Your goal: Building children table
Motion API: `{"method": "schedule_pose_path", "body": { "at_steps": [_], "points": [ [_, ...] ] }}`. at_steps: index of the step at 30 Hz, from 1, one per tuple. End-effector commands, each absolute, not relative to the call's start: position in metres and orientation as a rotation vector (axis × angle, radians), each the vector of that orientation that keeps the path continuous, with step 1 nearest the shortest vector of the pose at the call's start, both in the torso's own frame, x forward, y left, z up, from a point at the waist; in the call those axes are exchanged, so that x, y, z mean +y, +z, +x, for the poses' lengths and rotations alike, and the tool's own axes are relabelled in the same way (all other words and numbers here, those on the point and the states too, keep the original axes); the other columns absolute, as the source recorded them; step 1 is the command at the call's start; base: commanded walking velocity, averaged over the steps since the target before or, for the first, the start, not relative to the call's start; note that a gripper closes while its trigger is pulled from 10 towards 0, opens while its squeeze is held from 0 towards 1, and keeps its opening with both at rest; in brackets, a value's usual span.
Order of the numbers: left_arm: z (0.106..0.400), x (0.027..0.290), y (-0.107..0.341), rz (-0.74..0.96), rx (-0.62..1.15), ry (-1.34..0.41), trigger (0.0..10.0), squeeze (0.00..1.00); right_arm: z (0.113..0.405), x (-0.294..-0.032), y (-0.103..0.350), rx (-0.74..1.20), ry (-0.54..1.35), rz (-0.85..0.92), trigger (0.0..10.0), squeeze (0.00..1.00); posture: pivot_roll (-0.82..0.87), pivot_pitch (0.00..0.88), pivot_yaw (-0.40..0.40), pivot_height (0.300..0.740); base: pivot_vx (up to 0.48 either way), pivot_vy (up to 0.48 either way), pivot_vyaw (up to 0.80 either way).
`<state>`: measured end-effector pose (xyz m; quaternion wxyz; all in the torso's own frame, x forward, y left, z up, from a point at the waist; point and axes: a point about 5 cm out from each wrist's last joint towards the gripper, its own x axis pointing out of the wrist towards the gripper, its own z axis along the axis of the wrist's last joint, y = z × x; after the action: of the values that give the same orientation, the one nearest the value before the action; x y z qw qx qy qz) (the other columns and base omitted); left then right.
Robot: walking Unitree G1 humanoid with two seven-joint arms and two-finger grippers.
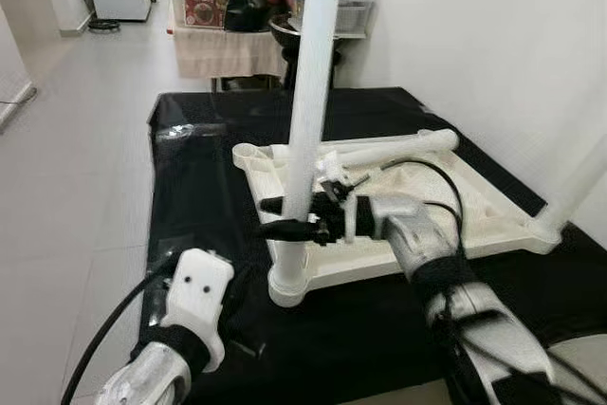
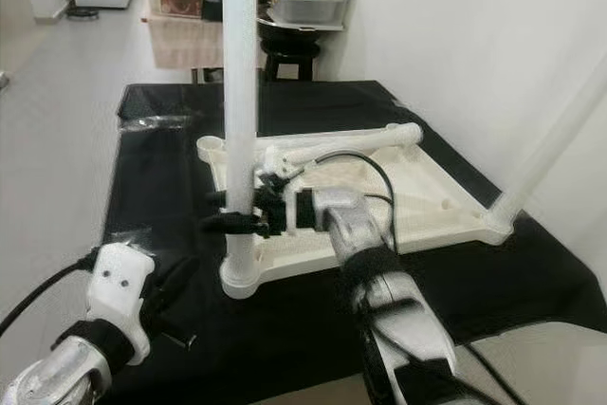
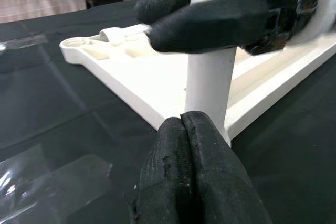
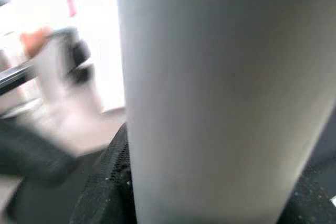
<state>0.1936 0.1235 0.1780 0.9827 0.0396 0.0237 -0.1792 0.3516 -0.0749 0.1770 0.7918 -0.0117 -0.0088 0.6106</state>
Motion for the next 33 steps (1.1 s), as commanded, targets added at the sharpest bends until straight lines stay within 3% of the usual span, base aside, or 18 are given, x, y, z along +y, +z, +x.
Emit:
{"method": "schedule_pose_path", "body": {
  "at_steps": [1, 2, 3, 6, 14, 15, 18, 19, 25, 26, 28, 29, 33],
  "points": [
    [0.192, 0.123, 0.176, 0.087, 0.068, -0.366, 10.0, 0.00, 0.351, -0.076, 0.159, 0.051, 1.164, -0.043, 0.0, 0.00, 0.15, 0.000, -0.122, 0.740, 0.000, 0.000, 0.00],
    [0.192, 0.123, 0.176, 0.087, 0.068, -0.366, 10.0, 0.00, 0.351, -0.076, 0.159, 0.051, 1.164, -0.043, 0.0, 0.00, 0.15, 0.000, -0.122, 0.740, 0.000, 0.000, 0.00],
    [0.192, 0.125, 0.176, 0.093, 0.069, -0.363, 10.0, 0.00, 0.336, -0.064, 0.128, 0.128, 0.943, -0.016, 0.0, 0.00, 0.15, 0.000, -0.125, 0.740, 0.000, 0.000, 0.00],
    [0.193, 0.128, 0.176, 0.093, 0.071, -0.352, 10.0, 0.00, 0.310, -0.048, 0.105, 0.157, 0.807, -0.056, 0.0, 0.00, 0.14, 0.000, -0.105, 0.740, 0.000, 0.000, 0.00],
    [0.195, 0.126, 0.177, 0.098, 0.065, -0.363, 10.0, 0.00, 0.323, -0.058, 0.112, 0.143, 0.709, -0.031, 0.0, 0.00, 0.14, 0.000, -0.114, 0.740, 0.000, 0.000, 0.00],
    [0.195, 0.127, 0.177, 0.100, 0.067, -0.364, 10.0, 0.00, 0.321, -0.059, 0.111, 0.152, 0.672, -0.038, 8.9, 0.00, 0.14, 0.000, -0.106, 0.740, 0.000, 0.000, 0.00],
    [0.195, 0.126, 0.177, 0.098, 0.067, -0.368, 10.0, 0.00, 0.321, -0.060, 0.112, 0.156, 0.656, -0.041, 8.9, 0.00, 0.14, 0.000, -0.106, 0.740, 0.000, 0.000, 0.00],
    [0.195, 0.125, 0.177, 0.098, 0.068, -0.374, 10.0, 0.00, 0.321, -0.059, 0.114, 0.156, 0.679, -0.021, 10.0, 1.00, 0.14, 0.000, -0.106, 0.740, 0.000, 0.000, 0.00],
    [0.196, 0.126, 0.178, 0.098, 0.066, -0.376, 10.0, 0.00, 0.319, -0.048, 0.139, 0.056, 0.955, 0.007, 10.0, 1.00, 0.15, 0.000, -0.107, 0.740, 0.000, 0.000, 0.00],
    [0.197, 0.126, 0.178, 0.097, 0.066, -0.376, 10.0, 0.00, 0.319, -0.048, 0.144, 0.026, 1.053, -0.019, 10.0, 0.46, 0.16, 0.000, -0.109, 0.740, 0.000, 0.000, 0.00],
    [0.197, 0.125, 0.178, 0.097, 0.066, -0.376, 10.0, 0.00, 0.320, -0.049, 0.148, 0.010, 1.115, -0.038, 10.0, 0.46, 0.16, 0.000, -0.109, 0.740, 0.000, 0.000, 0.00],
    [0.197, 0.125, 0.178, 0.098, 0.066, -0.377, 10.0, 0.00, 0.321, -0.051, 0.152, -0.003, 1.200, -0.051, 10.0, 0.00, 0.17, 0.000, -0.113, 0.740, 0.000, 0.000, 0.00],
    [0.196, 0.125, 0.177, 0.097, 0.068, -0.380, 10.0, 0.00, 0.324, -0.056, 0.157, 0.001, 1.296, -0.059, 10.0, 0.00, 0.18, 0.000, -0.120, 0.740, 0.000, 0.000, 0.00]
  ]
}}
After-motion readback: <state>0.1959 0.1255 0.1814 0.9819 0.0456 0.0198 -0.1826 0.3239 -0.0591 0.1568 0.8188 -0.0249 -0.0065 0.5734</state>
